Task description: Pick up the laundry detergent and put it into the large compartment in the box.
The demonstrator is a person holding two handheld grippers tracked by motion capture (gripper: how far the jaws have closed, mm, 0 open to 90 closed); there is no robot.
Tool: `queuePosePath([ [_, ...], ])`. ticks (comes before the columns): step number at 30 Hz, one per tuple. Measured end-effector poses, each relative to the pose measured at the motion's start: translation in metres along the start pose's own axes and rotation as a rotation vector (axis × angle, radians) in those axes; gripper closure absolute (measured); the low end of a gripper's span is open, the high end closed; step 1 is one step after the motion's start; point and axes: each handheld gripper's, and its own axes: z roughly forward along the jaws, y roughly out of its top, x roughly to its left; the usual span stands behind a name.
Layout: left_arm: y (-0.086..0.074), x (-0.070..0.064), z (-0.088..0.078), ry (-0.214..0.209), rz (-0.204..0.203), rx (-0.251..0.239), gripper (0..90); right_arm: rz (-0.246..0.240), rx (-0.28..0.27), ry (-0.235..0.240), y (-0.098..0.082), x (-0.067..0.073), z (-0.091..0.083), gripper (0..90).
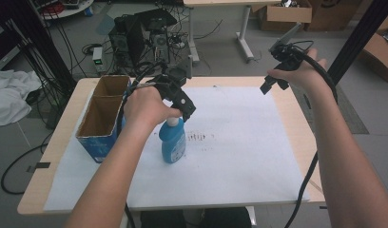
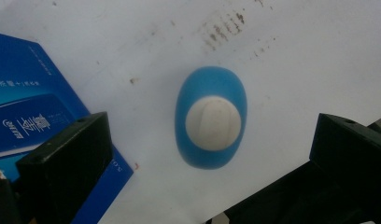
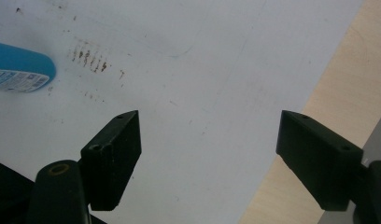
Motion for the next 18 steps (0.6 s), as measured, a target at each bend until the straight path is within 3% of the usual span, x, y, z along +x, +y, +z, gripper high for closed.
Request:
queuePosePath([
  [18, -0.001, -0.001, 0.037, 0.014, -0.002, 0.060, 0.1, 0.000, 0.019, 0.002, 0.002, -0.001, 0.011, 22.1],
])
